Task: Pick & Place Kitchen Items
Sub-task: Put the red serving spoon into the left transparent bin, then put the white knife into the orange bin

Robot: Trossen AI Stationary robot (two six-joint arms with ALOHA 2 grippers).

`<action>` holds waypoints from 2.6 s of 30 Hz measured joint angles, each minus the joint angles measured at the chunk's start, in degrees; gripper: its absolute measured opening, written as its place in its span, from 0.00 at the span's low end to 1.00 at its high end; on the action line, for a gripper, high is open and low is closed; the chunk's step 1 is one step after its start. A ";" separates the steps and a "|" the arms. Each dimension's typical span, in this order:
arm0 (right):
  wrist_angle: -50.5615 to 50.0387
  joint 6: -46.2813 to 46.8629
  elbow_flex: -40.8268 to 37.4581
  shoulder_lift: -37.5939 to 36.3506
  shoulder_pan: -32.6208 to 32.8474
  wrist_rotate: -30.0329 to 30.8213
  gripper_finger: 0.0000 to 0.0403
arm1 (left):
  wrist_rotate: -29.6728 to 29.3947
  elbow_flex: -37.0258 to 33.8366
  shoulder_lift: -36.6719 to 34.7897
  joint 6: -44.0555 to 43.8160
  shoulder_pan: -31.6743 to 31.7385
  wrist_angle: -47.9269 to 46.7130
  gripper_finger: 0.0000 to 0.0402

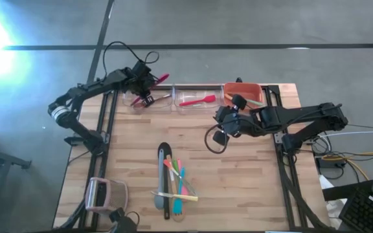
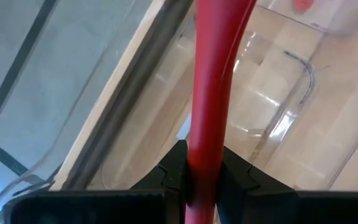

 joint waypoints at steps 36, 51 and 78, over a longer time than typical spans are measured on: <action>1.53 0.17 -1.49 0.00 -0.39 -0.02 0.23 | 0.94 -0.31 10.51 0.75 1.11 2.30 0.12; 1.17 0.17 -1.49 0.00 -0.37 -0.07 0.24 | 2.42 5.42 10.49 1.11 1.05 -4.11 0.51; 1.31 0.39 -1.49 0.02 -0.33 -0.11 0.23 | 22.72 13.86 -16.54 -11.93 -2.35 -16.24 0.50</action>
